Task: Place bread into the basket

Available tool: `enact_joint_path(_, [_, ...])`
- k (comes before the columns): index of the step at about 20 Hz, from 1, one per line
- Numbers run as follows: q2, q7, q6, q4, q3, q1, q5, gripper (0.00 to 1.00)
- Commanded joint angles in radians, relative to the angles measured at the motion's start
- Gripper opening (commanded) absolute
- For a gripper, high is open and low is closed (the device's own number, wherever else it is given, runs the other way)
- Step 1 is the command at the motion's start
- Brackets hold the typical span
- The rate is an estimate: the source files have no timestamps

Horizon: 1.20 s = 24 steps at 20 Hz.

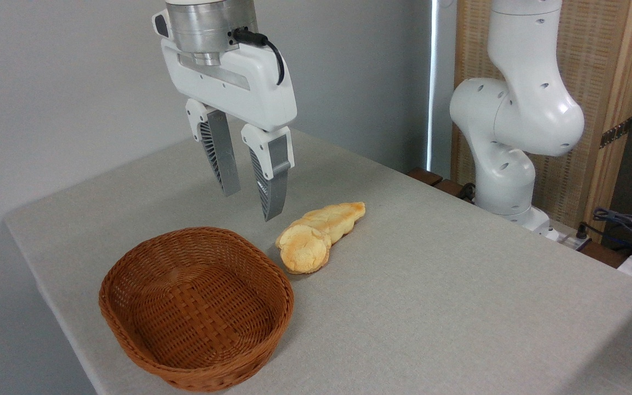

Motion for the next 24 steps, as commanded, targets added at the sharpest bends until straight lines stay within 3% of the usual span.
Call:
enact_joint_path(1, [0.008, -0.005, -0.028, 0.025, 0.010, -0.007, 0.006, 1.00])
enact_joint_path(24, [0.022, -0.007, -0.021, 0.035, 0.010, -0.009, 0.000, 1.00])
